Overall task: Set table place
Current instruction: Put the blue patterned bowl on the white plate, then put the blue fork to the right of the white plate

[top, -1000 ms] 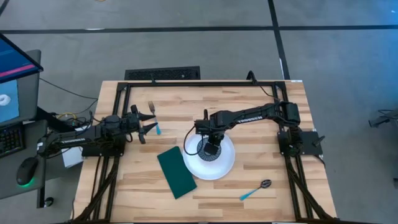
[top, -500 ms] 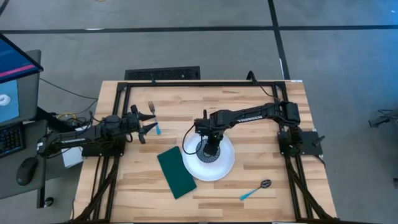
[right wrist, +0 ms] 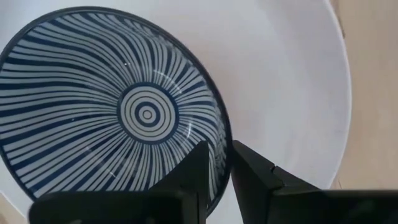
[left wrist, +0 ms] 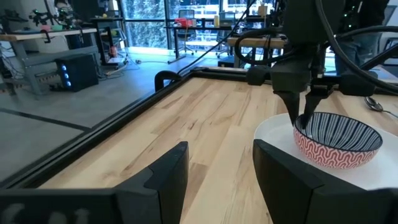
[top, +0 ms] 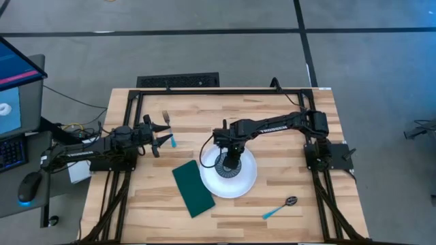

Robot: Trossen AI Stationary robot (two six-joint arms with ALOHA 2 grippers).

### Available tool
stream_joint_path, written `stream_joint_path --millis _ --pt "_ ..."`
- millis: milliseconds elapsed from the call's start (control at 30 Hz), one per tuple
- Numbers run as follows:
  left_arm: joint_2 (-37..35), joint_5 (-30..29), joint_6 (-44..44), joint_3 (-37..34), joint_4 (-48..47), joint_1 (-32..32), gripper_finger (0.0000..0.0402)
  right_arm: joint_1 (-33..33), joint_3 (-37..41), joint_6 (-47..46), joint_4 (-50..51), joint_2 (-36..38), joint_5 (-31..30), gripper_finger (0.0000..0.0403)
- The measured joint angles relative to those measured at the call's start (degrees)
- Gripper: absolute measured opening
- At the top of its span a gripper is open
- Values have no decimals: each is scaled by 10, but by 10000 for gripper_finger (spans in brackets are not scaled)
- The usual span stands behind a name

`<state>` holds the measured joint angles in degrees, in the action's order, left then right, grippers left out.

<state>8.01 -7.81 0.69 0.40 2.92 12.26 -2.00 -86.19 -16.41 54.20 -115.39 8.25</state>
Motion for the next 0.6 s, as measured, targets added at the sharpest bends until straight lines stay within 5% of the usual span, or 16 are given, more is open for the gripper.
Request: stream_joint_path --millis 233,600 --pt "0 0 0 0 0 0 171 1 0 4 0 0 -1 112" --pt "0 0 0 0 0 0 171 5 -5 19 13 0 -7 238"
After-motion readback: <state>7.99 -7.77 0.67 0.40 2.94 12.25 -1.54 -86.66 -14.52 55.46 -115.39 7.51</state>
